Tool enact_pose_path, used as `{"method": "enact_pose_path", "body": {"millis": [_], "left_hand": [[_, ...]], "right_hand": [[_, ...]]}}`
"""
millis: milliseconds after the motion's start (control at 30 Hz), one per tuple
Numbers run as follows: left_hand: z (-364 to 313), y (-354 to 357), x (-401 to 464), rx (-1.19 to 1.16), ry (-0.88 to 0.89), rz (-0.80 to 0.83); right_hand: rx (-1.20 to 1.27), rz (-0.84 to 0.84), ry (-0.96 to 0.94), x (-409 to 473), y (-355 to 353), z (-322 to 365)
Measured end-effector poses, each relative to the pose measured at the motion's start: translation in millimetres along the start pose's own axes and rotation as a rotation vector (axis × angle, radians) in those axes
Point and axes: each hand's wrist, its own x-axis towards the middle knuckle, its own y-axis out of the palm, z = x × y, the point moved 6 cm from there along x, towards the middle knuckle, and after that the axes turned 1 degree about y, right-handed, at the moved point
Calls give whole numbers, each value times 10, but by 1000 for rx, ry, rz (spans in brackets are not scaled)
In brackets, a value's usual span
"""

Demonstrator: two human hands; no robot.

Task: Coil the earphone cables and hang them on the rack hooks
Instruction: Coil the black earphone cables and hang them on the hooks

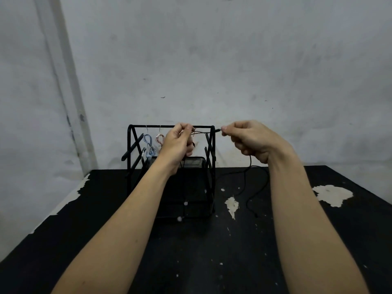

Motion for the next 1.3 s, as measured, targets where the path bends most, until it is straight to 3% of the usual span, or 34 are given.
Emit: {"method": "enact_pose_path", "body": {"millis": [167, 300, 400, 500, 667, 733, 867, 933, 1067, 1300], "left_hand": [[62, -7, -86, 153, -2, 155], [118, 56, -189, 4, -87, 381], [145, 91, -214, -41, -107, 456], [163, 79, -162, 48, -125, 372], [166, -39, -52, 489, -94, 51], [72, -8, -40, 427, 30, 56], [-38, 186, -140, 208, 66, 281], [-27, 152, -134, 208, 85, 229], [-19, -76, -61, -122, -3, -4], [76, 300, -224, 67, -69, 402]], "right_hand": [[258, -134, -129, 11, -108, 101], [364, -210, -127, 20, -174, 123], [326, -165, -106, 27, -136, 107], [222, -74, -83, 29, -31, 59], [96, 58, -24, 10, 90, -25], [55, 87, -4, 1, 125, -45], [79, 114, -3, 17, 174, -65], [80, 126, 12, 9, 152, -94], [88, 126, 34, -31, 60, -161], [129, 139, -4, 9, 229, -115]]}}
